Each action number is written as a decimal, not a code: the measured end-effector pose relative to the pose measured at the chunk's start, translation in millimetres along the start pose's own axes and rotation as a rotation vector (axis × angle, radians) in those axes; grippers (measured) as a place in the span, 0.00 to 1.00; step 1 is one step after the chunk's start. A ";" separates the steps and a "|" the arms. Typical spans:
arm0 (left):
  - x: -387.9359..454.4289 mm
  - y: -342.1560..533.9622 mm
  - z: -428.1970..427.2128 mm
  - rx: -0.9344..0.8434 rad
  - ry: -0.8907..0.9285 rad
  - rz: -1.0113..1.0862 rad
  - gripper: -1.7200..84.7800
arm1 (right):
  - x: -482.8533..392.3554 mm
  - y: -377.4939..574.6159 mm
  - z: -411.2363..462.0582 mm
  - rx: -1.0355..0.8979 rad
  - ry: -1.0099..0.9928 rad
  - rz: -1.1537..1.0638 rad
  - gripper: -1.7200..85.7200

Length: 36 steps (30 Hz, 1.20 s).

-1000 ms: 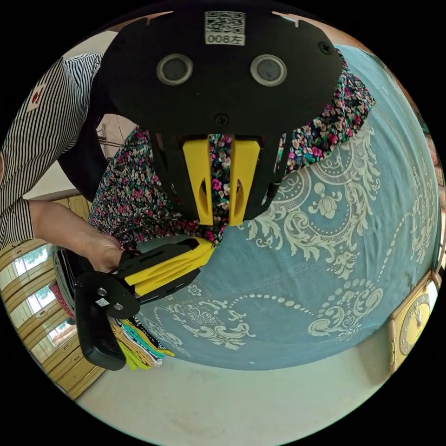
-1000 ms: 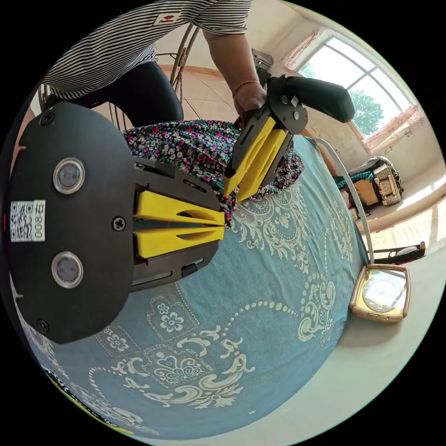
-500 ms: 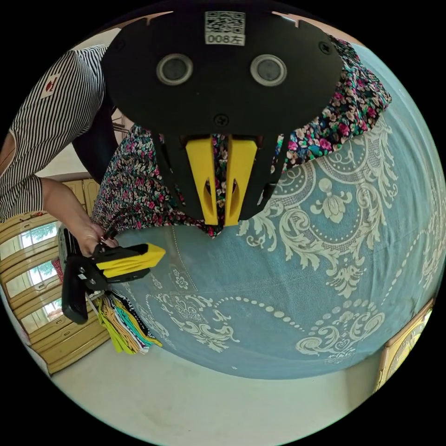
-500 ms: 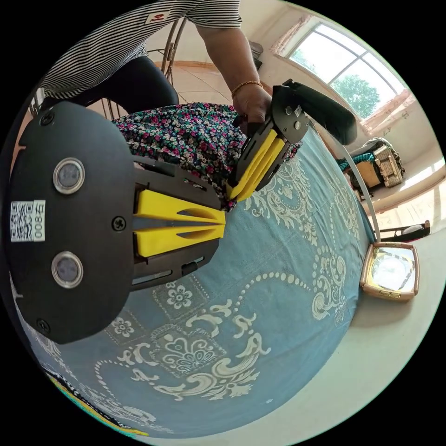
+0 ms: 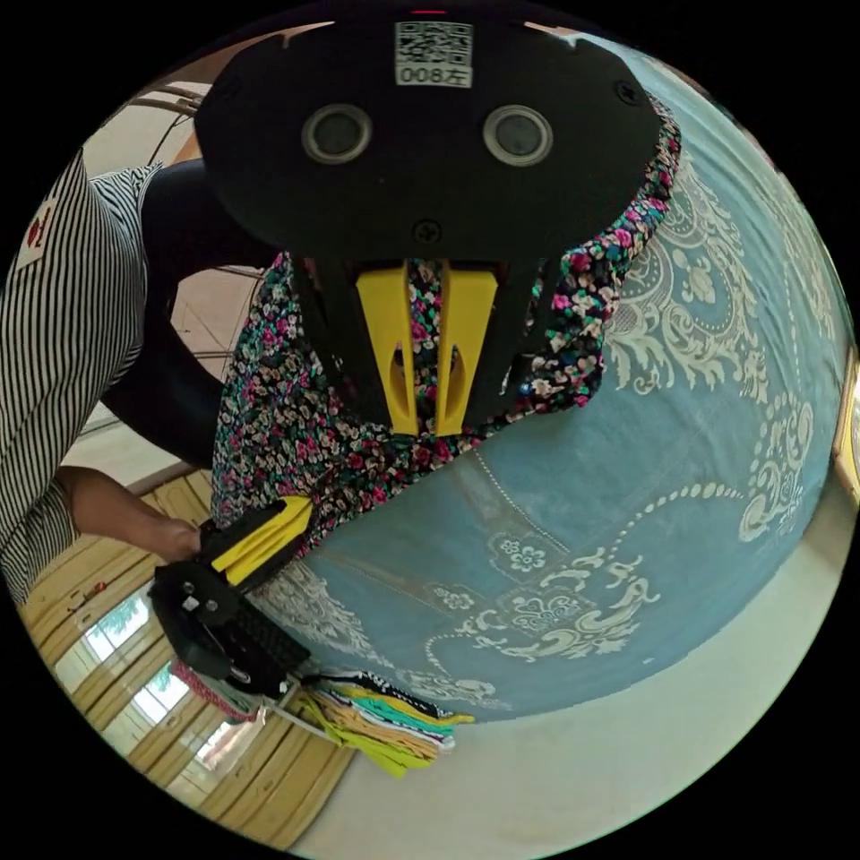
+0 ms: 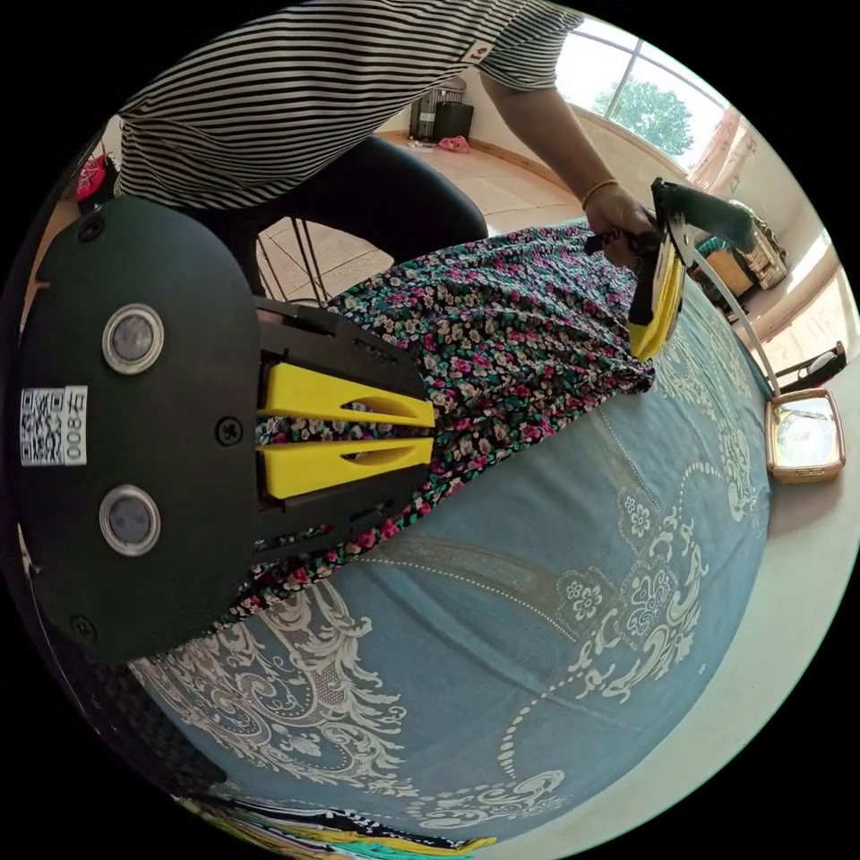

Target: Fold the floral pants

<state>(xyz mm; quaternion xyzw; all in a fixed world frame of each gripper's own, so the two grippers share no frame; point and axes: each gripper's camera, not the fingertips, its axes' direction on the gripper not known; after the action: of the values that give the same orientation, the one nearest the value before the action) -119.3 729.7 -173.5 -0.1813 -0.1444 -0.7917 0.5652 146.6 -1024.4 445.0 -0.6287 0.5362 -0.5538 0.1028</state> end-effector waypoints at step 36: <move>42.6 -93.2 75.6 0.020 -0.155 -0.157 0.02 | 45.7 61.3 -79.0 0.159 -0.004 0.175 0.02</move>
<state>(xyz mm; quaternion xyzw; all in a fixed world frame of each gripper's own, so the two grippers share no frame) -210.8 756.4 -89.0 -0.2243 -0.2095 -0.8157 0.4904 39.9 -1048.5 456.4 -0.5705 0.5432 -0.5822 0.2011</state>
